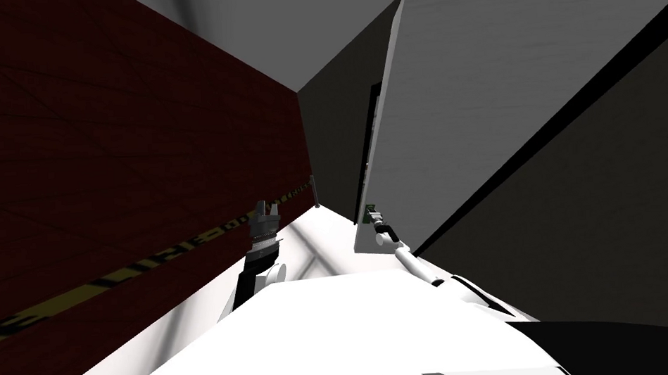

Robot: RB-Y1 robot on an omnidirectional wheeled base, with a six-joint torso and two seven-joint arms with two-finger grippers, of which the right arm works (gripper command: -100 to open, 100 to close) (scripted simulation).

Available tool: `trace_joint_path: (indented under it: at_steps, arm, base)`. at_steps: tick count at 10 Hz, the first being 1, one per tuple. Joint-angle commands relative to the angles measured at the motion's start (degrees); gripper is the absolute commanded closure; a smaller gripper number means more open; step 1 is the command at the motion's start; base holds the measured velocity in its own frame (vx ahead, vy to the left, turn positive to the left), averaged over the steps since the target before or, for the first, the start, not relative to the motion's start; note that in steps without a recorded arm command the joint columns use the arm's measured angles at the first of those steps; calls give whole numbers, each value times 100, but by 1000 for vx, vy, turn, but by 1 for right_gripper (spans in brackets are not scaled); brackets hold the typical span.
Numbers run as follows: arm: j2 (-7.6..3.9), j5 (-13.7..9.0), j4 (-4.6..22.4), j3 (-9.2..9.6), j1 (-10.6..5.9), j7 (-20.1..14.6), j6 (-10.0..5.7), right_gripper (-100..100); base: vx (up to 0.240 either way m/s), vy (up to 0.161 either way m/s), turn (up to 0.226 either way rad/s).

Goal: Pull the door open

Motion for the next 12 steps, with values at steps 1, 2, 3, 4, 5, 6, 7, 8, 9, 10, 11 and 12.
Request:
trace_joint_path:
  at_steps: [1,2,3,4,5,6,7,8,9,10,11,12]
  arm:
    - [18,1,-4,15,5,-4,4,100]
    - [18,1,-4,15,5,-4,4,100]
    - [18,1,-4,15,5,-4,4,100]
    - [-81,11,-41,111,41,-103,-12,100]
    - [-109,15,-56,144,50,-135,-19,100]
    - [-173,24,-91,220,73,-209,-36,100]
    - [-244,33,-130,305,97,-292,-54,100]
    - [-319,43,-171,394,123,-378,-73,100]
    - [-394,53,-212,484,149,-466,-92,100]
    - [-466,63,-251,569,174,-549,-110,100]
    - [-532,72,-287,647,197,-625,-127,100]
    - [-588,79,-318,714,216,-690,-141,100]
  base:
    - [-15,-2,5]
    - [-7,1,-4]
    - [0,0,0]
    - [-136,-55,122]
    - [-188,-95,106]
    - [-176,-73,117]
    - [-206,-79,130]
    - [-234,-105,146]
    - [-230,-105,161]
    - [-202,-120,155]
    - [-199,-125,133]
    - [-202,-76,116]
